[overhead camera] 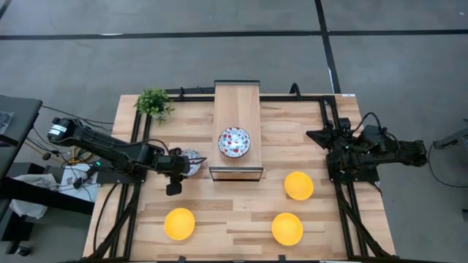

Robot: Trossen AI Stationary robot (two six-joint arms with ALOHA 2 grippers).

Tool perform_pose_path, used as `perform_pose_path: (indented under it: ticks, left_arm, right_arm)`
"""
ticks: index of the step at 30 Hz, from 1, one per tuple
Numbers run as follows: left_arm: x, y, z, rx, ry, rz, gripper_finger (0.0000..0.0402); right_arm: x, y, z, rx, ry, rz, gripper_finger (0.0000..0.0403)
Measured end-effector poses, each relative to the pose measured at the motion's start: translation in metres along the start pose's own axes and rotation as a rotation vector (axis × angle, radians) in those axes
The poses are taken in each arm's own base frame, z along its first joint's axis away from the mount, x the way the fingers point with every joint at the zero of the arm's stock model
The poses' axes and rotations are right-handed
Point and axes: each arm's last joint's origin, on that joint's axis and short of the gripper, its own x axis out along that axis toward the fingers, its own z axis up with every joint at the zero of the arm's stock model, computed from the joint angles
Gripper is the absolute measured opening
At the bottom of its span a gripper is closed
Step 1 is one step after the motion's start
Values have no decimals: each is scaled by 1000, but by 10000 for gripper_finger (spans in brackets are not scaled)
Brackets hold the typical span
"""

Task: Pick & Place Mini bowls
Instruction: Stack the white patterned bowl on the white patterned bowls on the shelf

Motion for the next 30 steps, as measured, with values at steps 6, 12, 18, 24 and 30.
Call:
perform_pose_path:
  ticks: [6, 12, 18, 24, 30]
  left_arm:
    - [0, 0, 0, 48, -3, 1, 132]
    - [1, 1, 1, 59, -10, 55, 129]
    - [6, 1, 0, 74, 17, 62, 125]
    - [19, 0, -2, 84, 84, 76, 126]
    - [29, -1, -4, 92, 143, 88, 122]
  right_arm:
    - [0, 0, 0, -2, 4, -6, 0]
    - [0, 0, -1, -2, 5, -7, 0]
    - [0, 0, -1, -2, 4, -8, 0]
    - [0, -1, -1, -2, 4, -9, 0]
    - [0, -1, -1, -2, 4, -9, 0]
